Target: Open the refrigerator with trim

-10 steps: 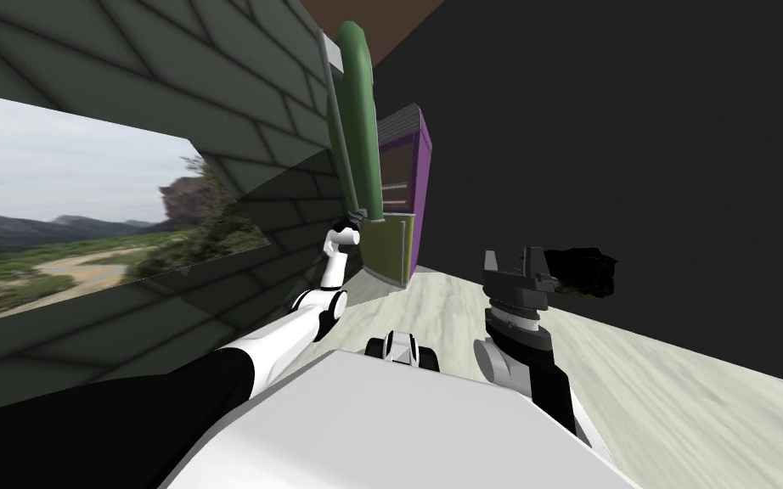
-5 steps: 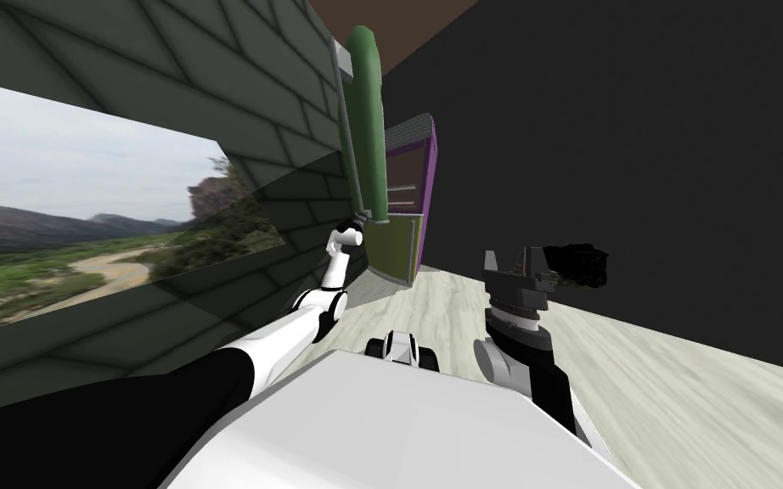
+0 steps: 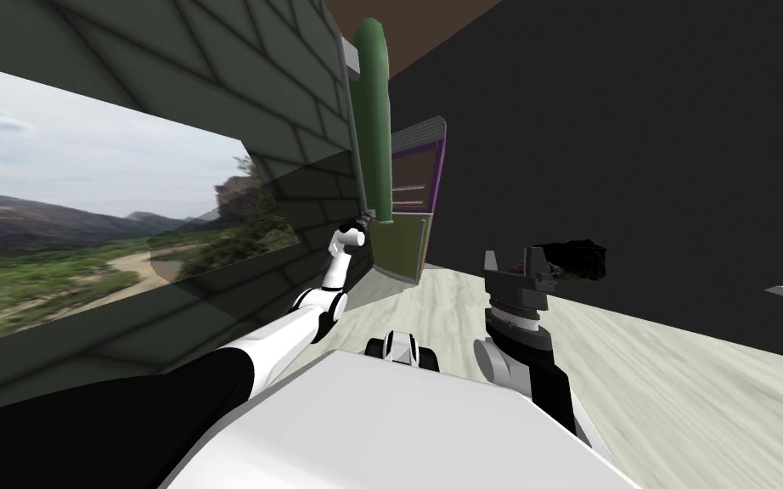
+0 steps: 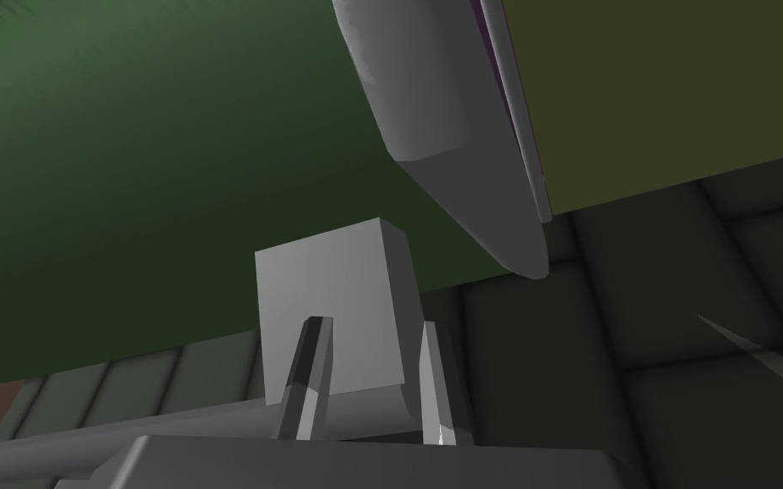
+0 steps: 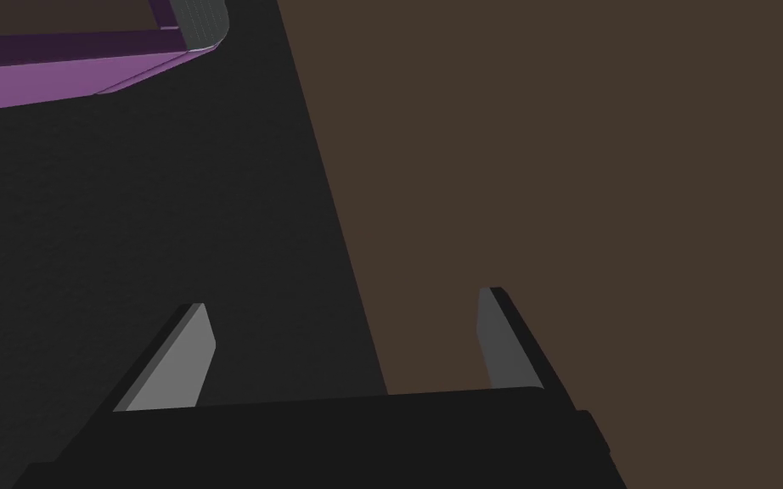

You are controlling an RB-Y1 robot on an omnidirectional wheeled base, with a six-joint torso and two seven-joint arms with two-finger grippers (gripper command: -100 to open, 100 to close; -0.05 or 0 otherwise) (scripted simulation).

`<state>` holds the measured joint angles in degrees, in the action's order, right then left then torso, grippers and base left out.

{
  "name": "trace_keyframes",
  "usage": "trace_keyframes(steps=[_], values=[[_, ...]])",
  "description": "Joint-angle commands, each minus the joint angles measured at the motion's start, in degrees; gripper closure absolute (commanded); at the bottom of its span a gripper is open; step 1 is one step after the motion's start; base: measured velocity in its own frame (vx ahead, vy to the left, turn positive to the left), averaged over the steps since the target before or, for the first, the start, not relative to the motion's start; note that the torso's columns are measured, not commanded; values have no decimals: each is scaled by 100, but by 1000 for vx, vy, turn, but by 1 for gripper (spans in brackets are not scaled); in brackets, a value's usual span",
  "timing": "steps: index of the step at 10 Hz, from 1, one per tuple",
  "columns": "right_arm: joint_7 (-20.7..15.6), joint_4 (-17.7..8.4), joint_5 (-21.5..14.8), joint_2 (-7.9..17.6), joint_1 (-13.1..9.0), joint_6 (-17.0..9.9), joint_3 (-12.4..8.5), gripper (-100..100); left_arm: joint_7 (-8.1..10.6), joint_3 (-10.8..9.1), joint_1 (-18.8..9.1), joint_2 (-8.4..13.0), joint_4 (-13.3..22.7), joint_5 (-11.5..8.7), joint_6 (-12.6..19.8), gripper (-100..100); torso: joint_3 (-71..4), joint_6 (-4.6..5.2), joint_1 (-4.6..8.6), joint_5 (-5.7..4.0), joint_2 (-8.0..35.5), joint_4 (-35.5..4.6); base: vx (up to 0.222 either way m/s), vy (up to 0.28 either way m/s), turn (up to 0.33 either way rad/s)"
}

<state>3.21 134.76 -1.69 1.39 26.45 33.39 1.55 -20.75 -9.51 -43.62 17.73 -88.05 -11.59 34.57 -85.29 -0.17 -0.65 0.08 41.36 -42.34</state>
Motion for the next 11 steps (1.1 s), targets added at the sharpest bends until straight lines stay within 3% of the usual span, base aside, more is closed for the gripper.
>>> trace_keyframes(steps=[1,2,4,5,8,11], values=[[0,0,0,0,0,0,0,0,-11,100,-102,91,28,-178,-75,100,18,0,-9,11,28,7,-136,291,-67],[0,-1,0,0,0,0,0,0,-16,209,-112,105,29,-305,-92,100,30,-2,24,5,37,8,-120,290,-65],[0,0,0,0,1,0,0,0,-18,223,-91,83,26,-303,-84,100,37,1,46,-3,44,9,-48,196,-28],[0,0,0,-2,1,0,2,0,-43,318,-64,76,-73,-439,-55,100,31,7,92,-13,36,17,-20,206,-55],[0,0,0,0,1,0,0,0,-66,400,-39,77,-166,-568,-30,100,25,4,0,9,31,7,-17,258,-62],[0,0,0,-1,1,0,0,0,-114,564,12,78,-350,-828,21,100,-1,5,26,-2,-3,5,-20,274,-52]])
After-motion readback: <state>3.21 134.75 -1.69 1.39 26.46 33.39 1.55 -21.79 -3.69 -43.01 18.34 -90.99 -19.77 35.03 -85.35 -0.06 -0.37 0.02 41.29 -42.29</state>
